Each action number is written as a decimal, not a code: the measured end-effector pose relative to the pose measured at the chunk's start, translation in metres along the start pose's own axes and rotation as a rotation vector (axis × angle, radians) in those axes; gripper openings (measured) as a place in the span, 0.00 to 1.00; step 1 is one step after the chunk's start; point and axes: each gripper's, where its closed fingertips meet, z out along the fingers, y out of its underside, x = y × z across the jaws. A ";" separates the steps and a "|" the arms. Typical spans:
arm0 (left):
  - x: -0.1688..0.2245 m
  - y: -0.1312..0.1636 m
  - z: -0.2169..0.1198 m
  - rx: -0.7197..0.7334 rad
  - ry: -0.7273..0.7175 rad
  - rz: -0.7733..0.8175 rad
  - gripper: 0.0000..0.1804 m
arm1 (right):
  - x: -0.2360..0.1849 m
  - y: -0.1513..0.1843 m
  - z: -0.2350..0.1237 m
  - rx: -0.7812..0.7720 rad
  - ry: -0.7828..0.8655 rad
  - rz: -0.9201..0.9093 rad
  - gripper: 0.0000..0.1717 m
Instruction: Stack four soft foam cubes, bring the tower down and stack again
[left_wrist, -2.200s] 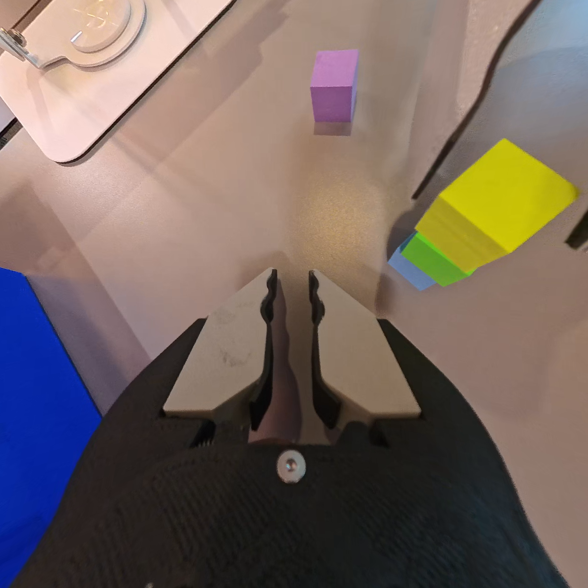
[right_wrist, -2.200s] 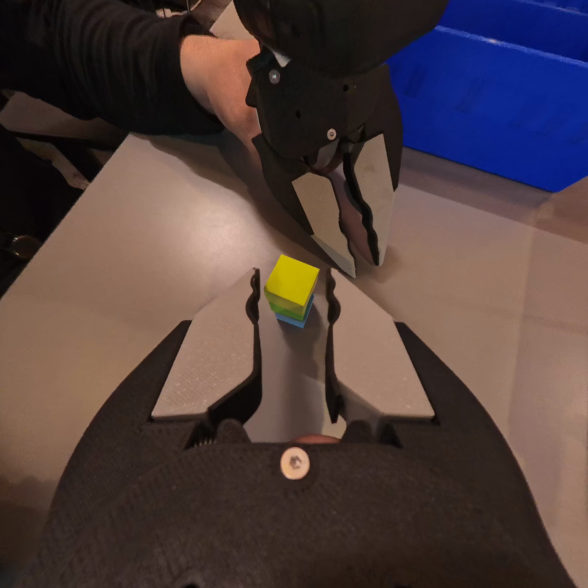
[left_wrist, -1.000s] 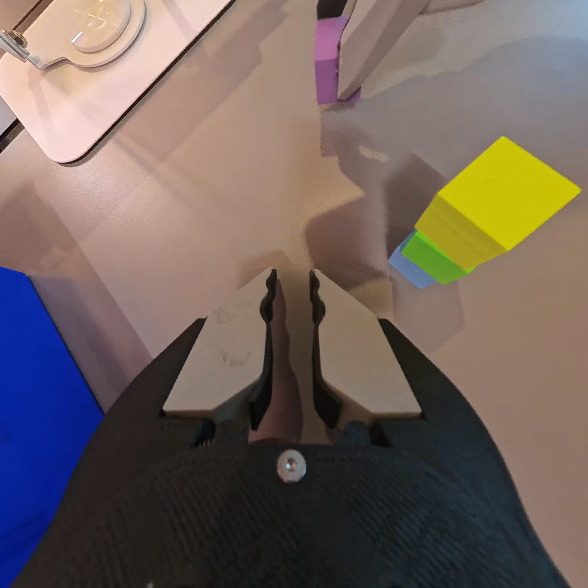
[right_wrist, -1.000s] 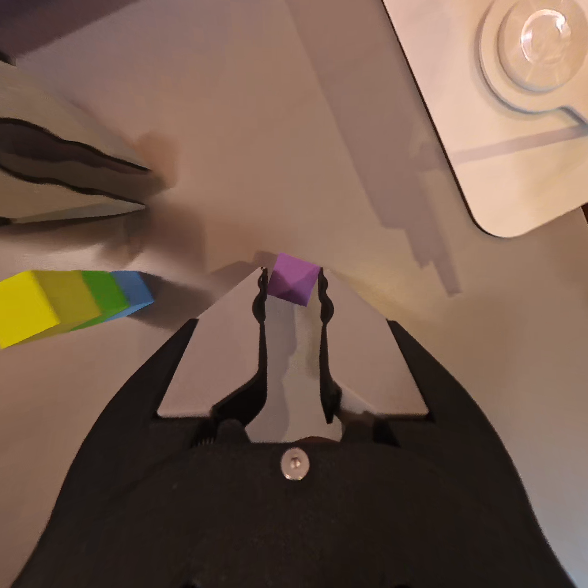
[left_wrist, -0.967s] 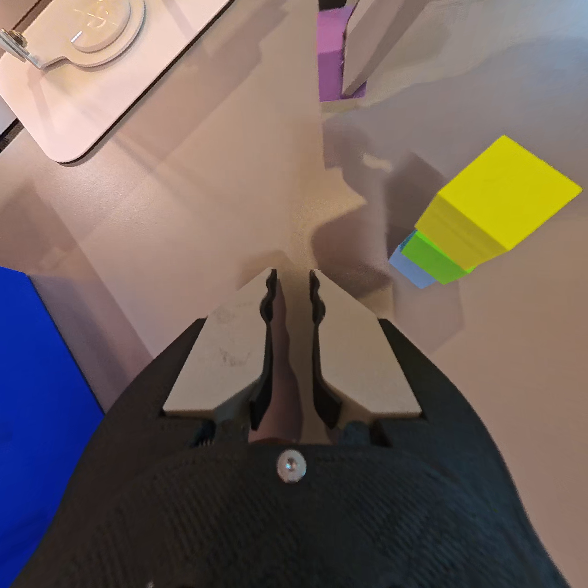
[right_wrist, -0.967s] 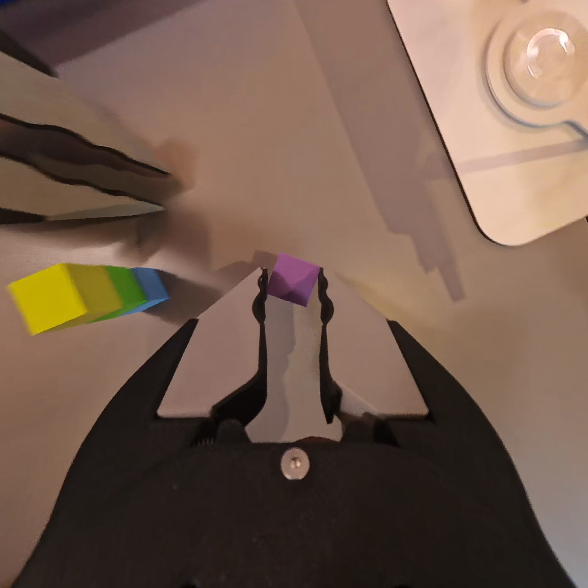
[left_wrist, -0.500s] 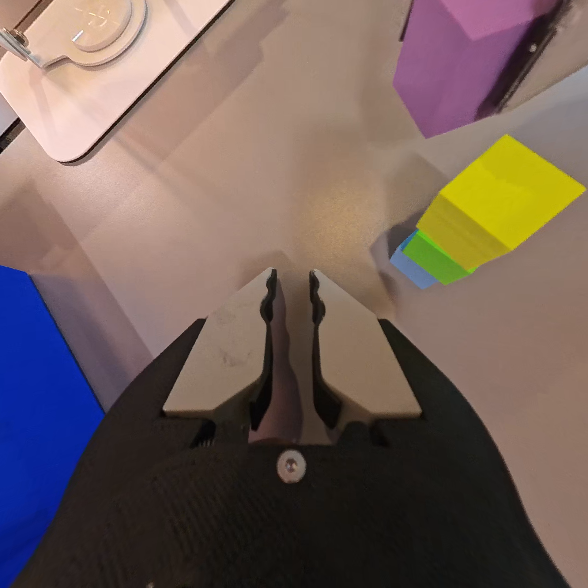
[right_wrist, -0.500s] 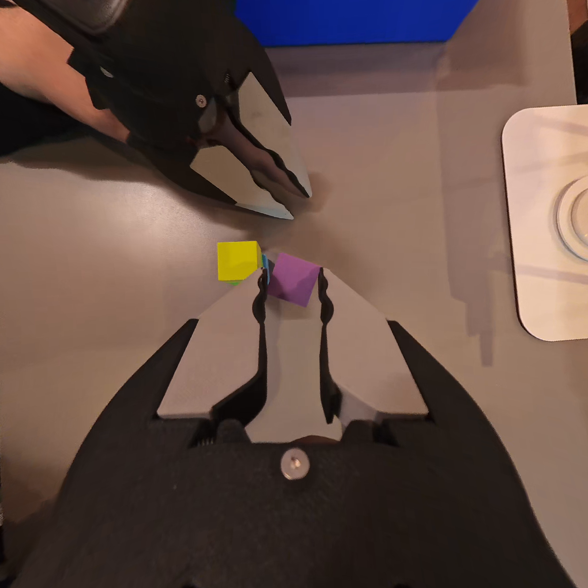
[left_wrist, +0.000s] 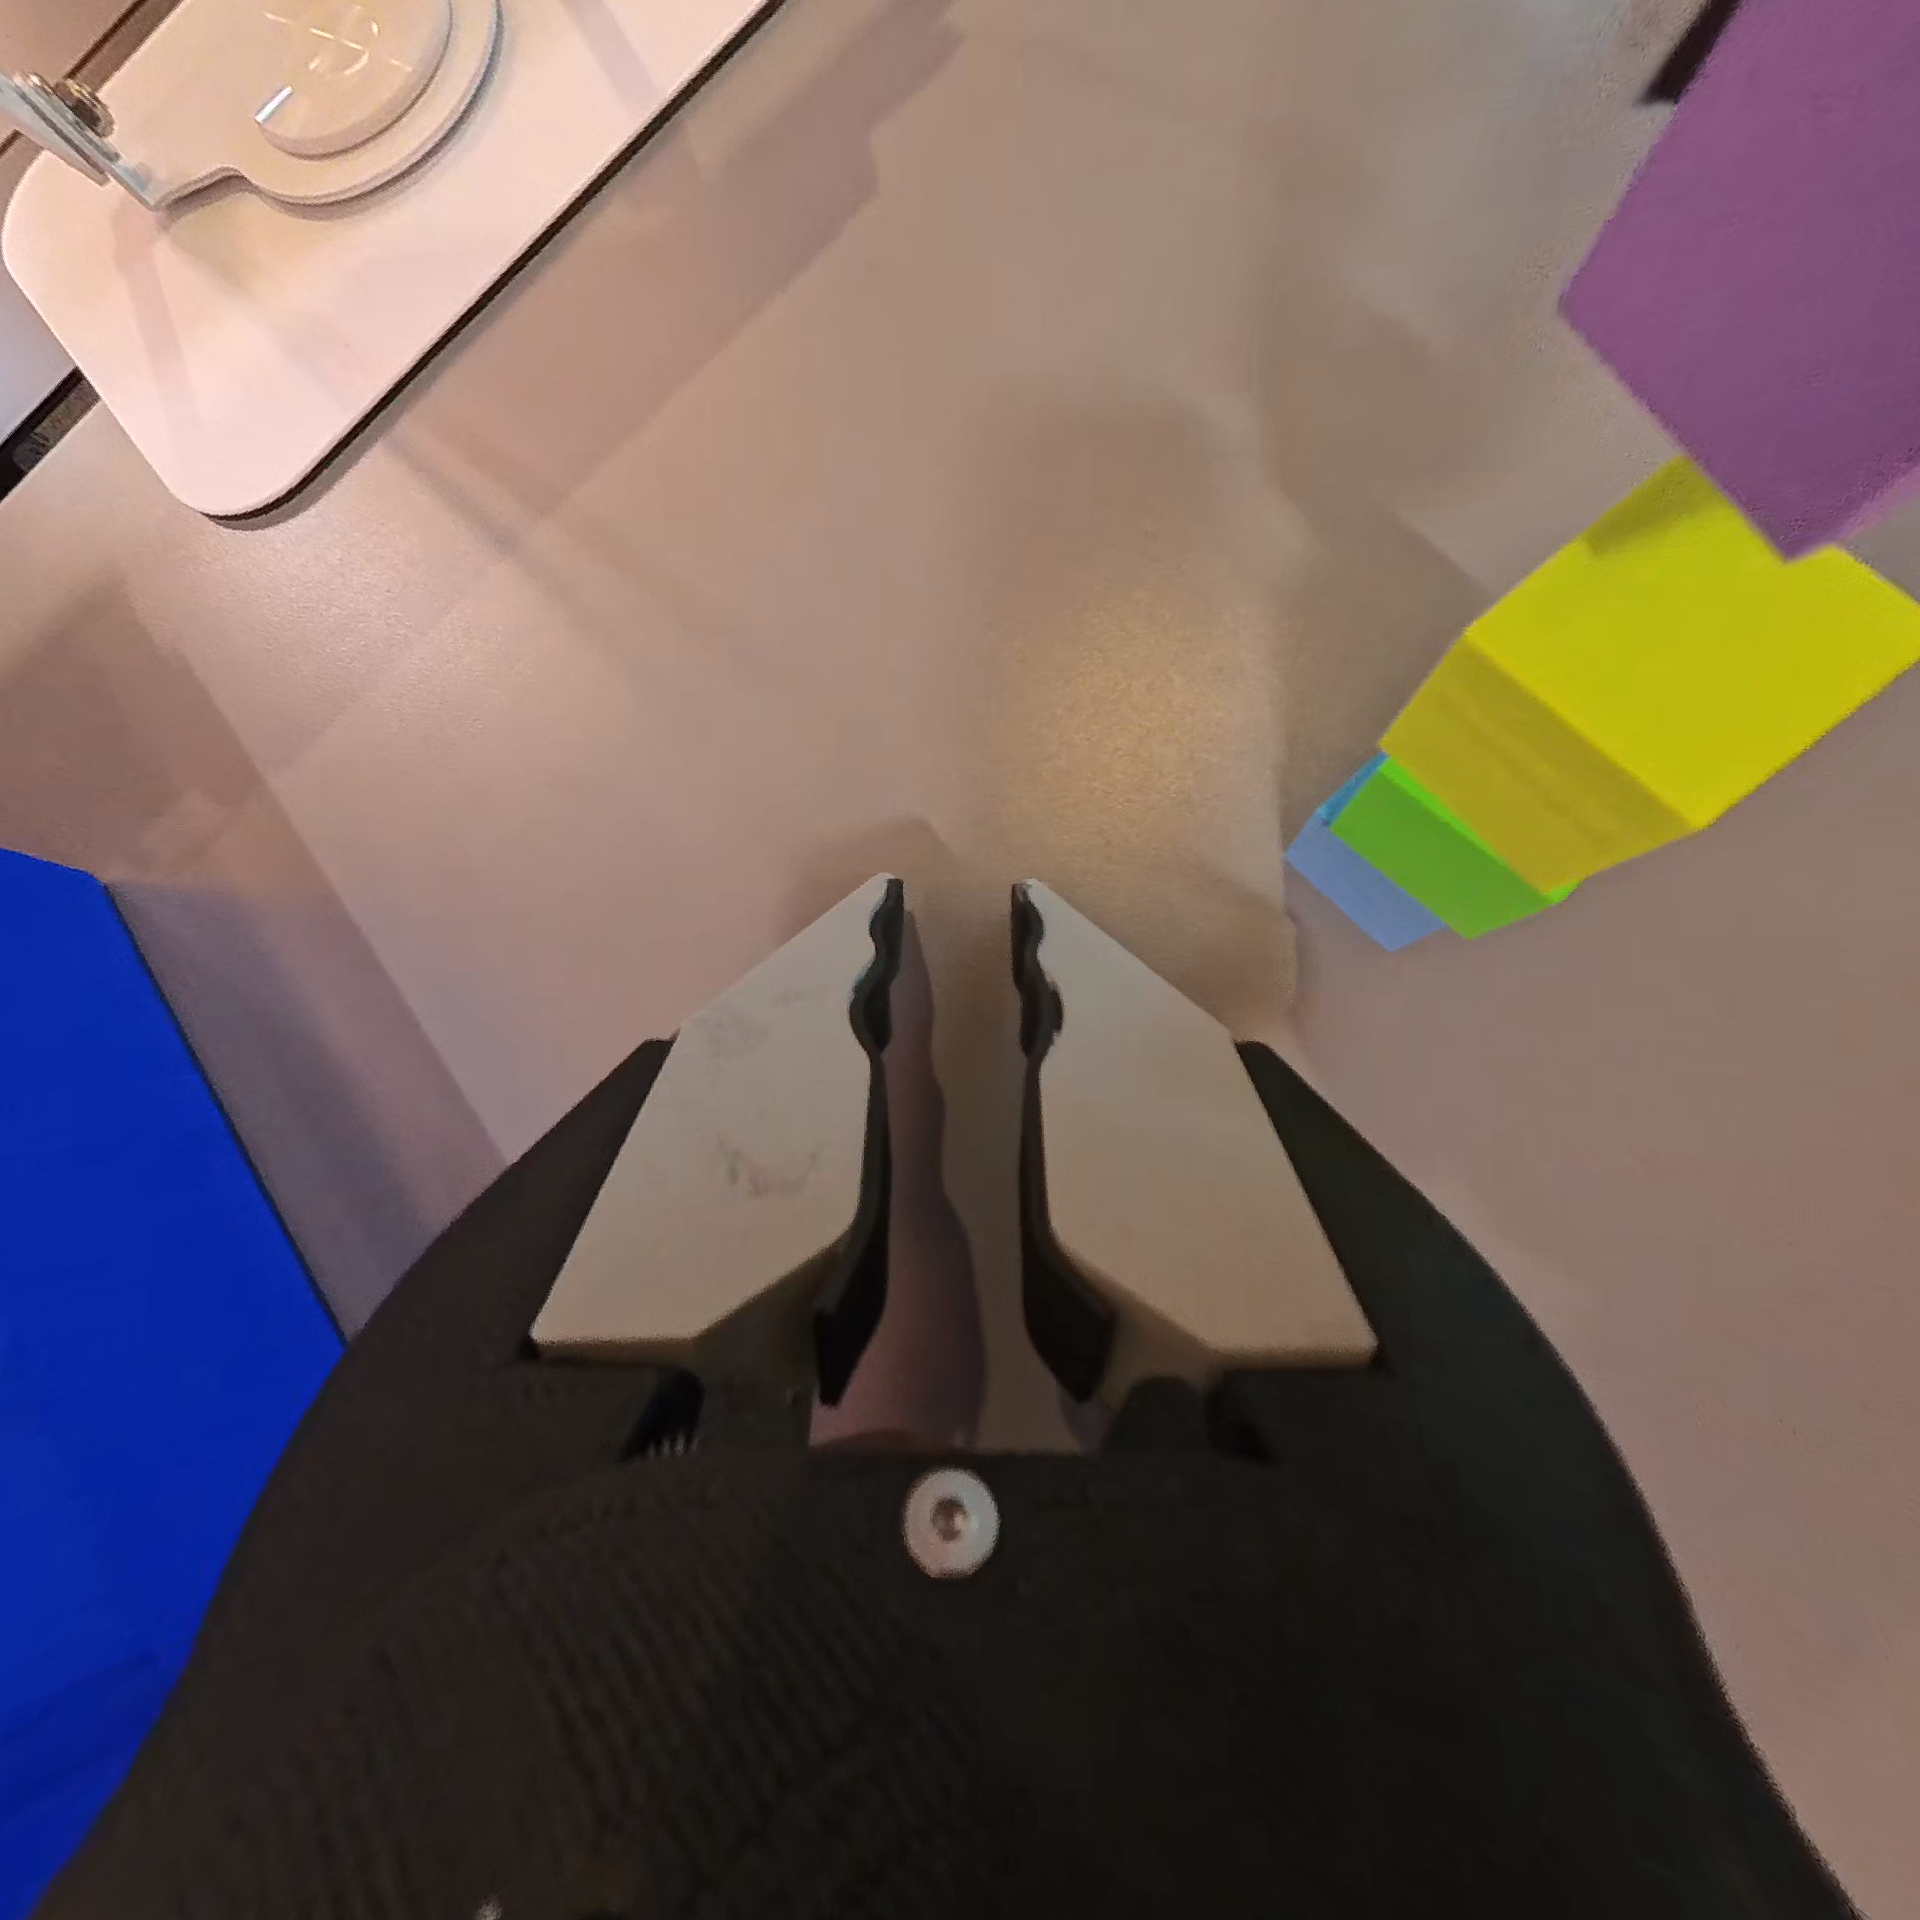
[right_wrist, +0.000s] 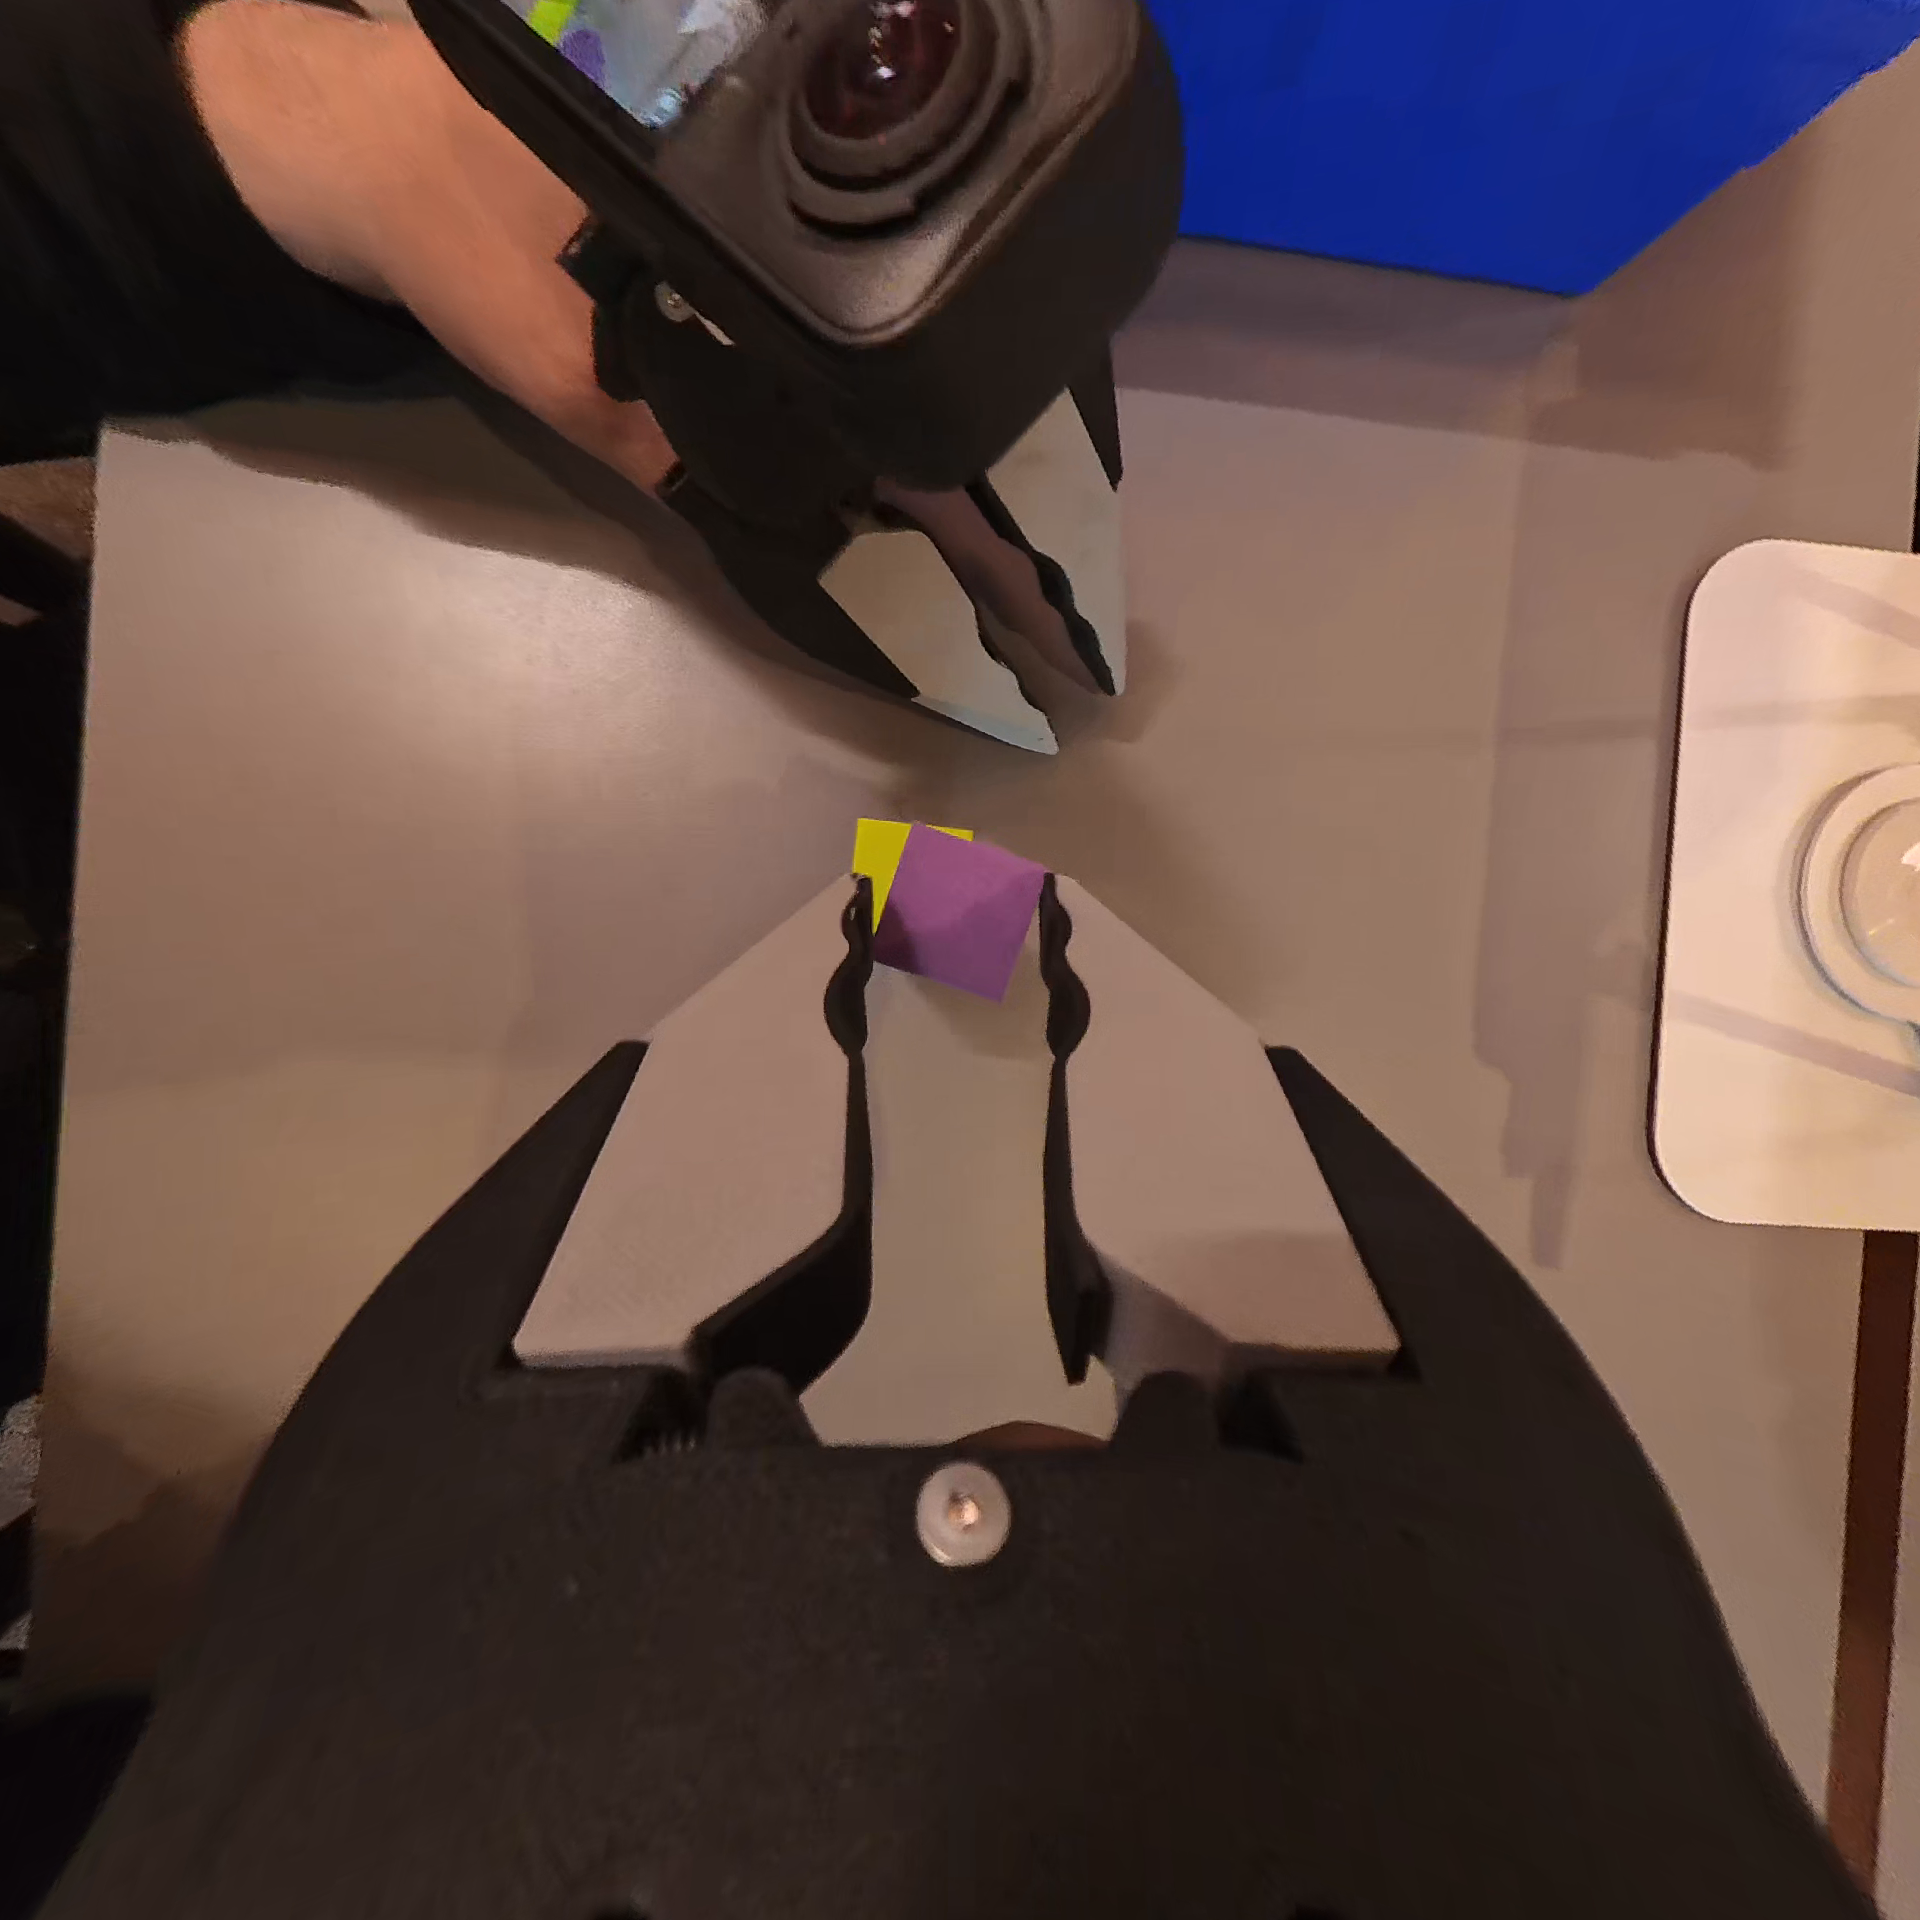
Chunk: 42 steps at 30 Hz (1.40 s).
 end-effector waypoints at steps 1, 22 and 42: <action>0.000 0.000 0.000 0.001 0.000 -0.004 0.10 | -0.002 -0.002 -0.001 0.000 -0.012 -0.008 0.17; -0.005 0.000 0.001 0.005 -0.016 -0.037 0.10 | -0.016 -0.001 0.013 -0.097 -0.069 -0.117 0.17; -0.004 0.000 0.001 0.007 -0.017 -0.025 0.10 | -0.013 -0.001 0.011 -0.100 -0.095 -0.232 0.17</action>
